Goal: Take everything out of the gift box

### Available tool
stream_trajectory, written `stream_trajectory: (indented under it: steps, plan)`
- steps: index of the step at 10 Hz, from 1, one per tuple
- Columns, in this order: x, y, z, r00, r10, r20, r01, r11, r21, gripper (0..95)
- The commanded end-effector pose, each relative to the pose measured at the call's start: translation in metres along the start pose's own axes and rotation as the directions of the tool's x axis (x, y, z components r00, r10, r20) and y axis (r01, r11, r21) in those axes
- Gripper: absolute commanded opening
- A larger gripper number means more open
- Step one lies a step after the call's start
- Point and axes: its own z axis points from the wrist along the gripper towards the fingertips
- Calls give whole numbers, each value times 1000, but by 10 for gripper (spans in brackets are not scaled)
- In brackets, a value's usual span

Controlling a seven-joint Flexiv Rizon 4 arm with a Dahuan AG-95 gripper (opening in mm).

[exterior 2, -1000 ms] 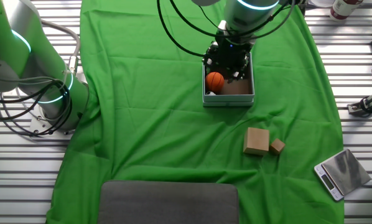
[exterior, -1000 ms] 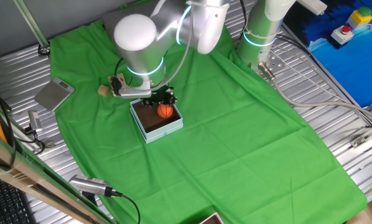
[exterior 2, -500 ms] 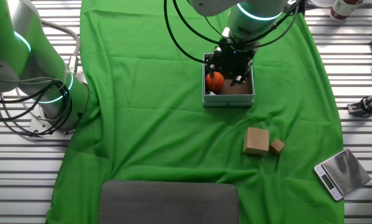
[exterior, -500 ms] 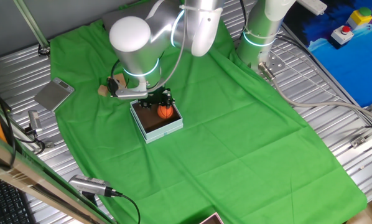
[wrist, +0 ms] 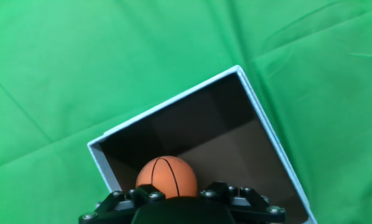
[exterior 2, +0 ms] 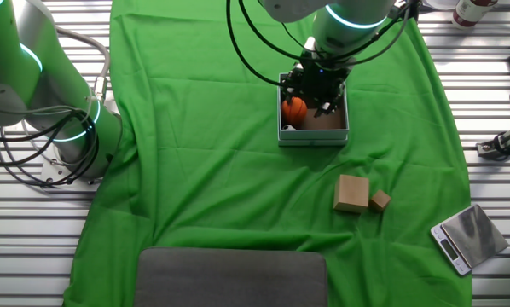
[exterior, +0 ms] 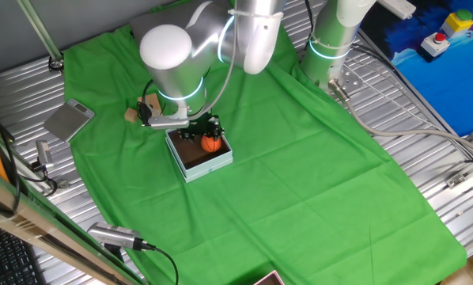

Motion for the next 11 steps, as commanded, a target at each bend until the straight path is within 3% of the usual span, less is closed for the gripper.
stream_trajectory:
  steps: [1,3,4,7,8,9,10,11]
  plan:
    - [-3,2,14,1000,9,4,-9,1000,1,570]
    - [-6,3,16,1000,12,5,-12,1000,2,570]
    - [-8,4,17,1000,15,4,-15,1000,3,380]
    - [-11,5,19,1000,26,2,-26,1000,-15,380]
    - [-11,5,20,1000,29,2,-29,999,-18,190]
    - [-11,5,20,999,33,1,-33,999,-17,190]
    - [-11,5,20,999,39,1,-39,999,-16,0]
    - [-11,6,20,999,41,2,-41,999,-16,0]
